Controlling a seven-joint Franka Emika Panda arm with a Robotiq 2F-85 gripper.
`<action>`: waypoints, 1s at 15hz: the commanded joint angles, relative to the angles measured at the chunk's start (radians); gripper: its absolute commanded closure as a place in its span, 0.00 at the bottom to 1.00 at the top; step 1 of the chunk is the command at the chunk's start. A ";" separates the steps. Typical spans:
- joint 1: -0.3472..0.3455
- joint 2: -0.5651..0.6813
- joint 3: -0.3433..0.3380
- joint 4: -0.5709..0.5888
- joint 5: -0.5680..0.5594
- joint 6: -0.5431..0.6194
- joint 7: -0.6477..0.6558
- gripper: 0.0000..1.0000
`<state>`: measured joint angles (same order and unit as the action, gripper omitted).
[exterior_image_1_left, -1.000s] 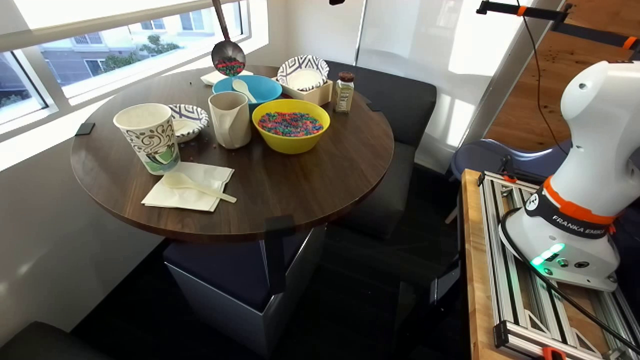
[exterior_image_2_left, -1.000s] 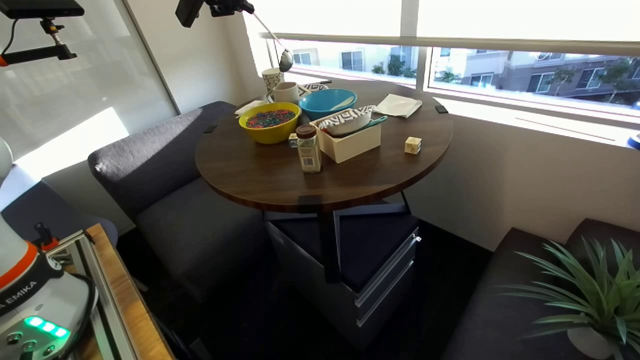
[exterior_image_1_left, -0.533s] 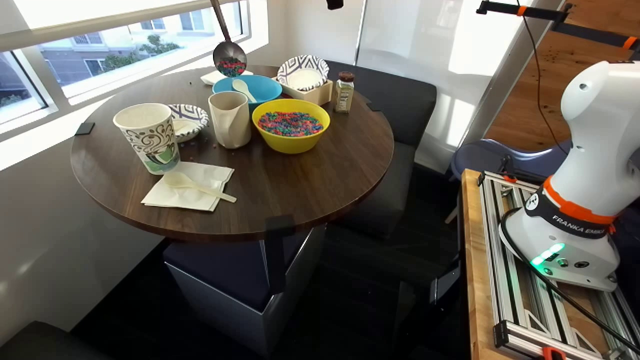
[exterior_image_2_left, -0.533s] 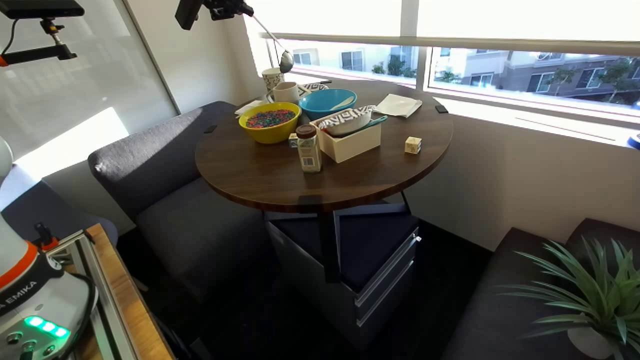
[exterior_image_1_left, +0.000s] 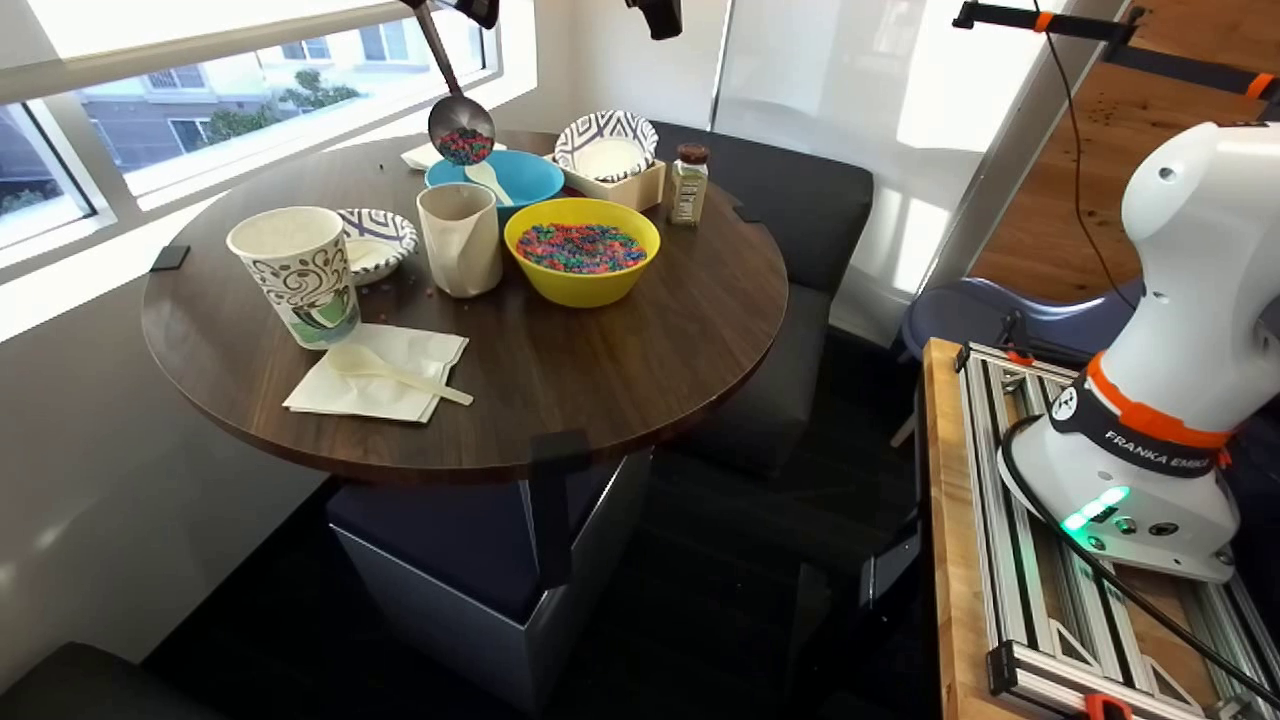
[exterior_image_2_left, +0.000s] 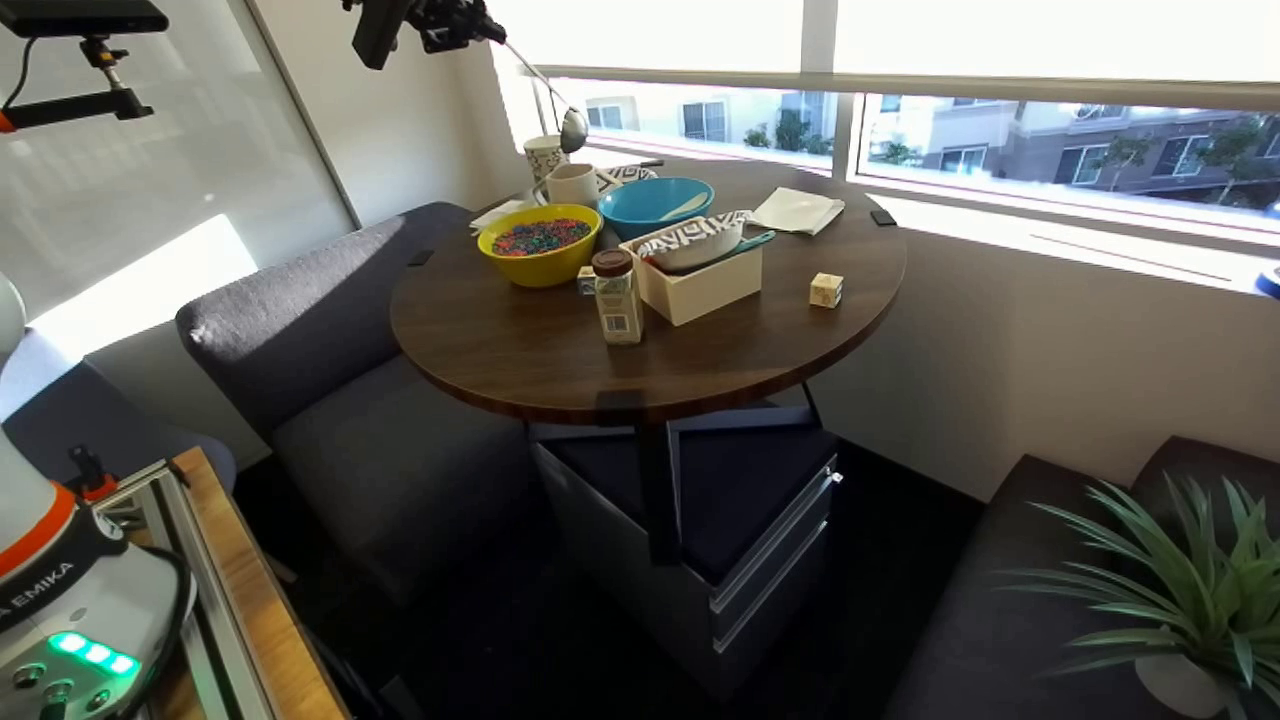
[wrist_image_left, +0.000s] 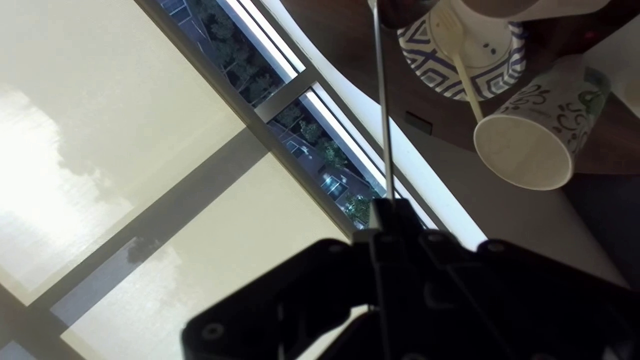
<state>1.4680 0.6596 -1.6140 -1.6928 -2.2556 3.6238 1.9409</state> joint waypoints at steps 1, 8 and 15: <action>0.009 0.011 -0.002 -0.005 -0.010 0.002 -0.005 0.99; 0.030 0.032 -0.021 -0.028 0.045 0.000 -0.107 0.99; 0.052 0.035 -0.001 -0.030 0.009 -0.025 -0.143 0.99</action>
<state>1.4980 0.6851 -1.6113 -1.7082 -2.2322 3.6234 1.8124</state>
